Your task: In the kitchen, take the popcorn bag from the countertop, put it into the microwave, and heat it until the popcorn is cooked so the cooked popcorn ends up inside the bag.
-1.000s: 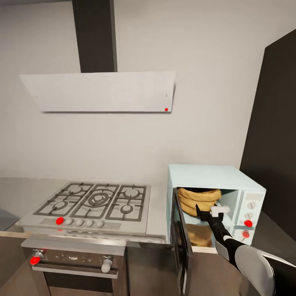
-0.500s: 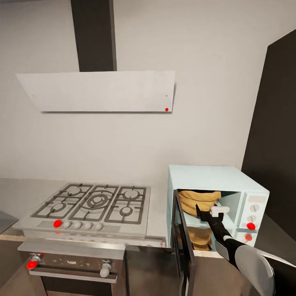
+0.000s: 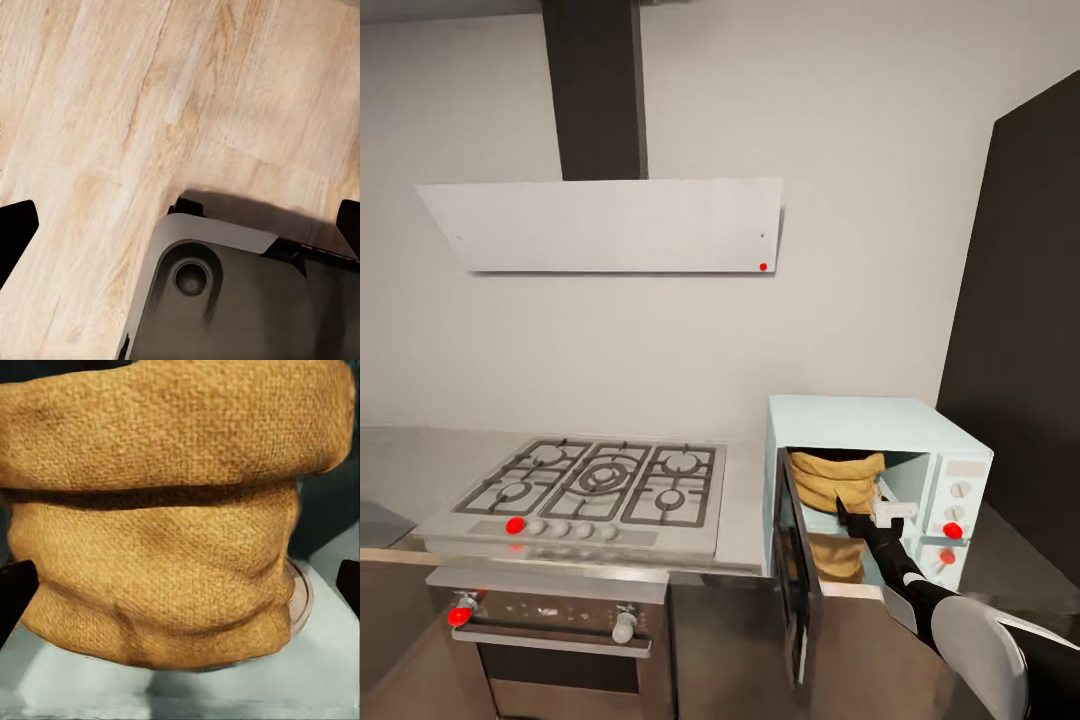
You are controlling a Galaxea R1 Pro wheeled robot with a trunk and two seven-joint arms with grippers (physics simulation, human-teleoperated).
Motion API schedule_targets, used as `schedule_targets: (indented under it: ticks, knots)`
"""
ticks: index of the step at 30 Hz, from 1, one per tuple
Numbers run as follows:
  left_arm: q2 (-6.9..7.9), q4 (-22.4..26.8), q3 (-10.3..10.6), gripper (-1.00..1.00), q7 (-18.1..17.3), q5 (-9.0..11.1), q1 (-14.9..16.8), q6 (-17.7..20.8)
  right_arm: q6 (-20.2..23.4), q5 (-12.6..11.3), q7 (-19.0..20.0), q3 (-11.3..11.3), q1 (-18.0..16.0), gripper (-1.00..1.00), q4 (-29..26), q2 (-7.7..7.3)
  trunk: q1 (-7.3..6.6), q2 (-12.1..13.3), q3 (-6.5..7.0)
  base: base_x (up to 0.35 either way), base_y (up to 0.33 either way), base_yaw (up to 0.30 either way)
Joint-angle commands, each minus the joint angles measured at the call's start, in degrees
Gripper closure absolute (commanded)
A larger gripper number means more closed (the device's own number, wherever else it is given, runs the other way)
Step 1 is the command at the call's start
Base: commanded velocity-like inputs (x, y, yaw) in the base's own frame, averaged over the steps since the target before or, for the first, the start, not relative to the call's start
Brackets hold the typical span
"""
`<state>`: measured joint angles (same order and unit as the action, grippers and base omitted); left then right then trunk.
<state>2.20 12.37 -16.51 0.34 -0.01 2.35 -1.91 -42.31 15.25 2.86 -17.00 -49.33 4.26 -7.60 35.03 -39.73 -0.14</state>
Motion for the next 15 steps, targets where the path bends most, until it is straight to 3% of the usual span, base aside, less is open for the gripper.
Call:
schedule_targets:
  ticks: [1, 15]
  knots:
    - [0.0, -0.1, -0.1, -1.0, 0.1, 0.0, 0.0, -0.2, -0.3, 0.2, 0.3, -0.5, -0.1, -1.0, 0.2, -0.05, -0.02, 0.0, -0.02, -0.341, 0.0, 0.0]
    - [0.0, -0.1, -0.1, -1.0, 0.0, 0.0, 0.0, -0.2, -0.3, 0.2, 0.3, -0.5, -0.1, -1.0, 0.2, -0.05, -0.02, 0.0, -0.02, -0.342, 0.0, 0.0]
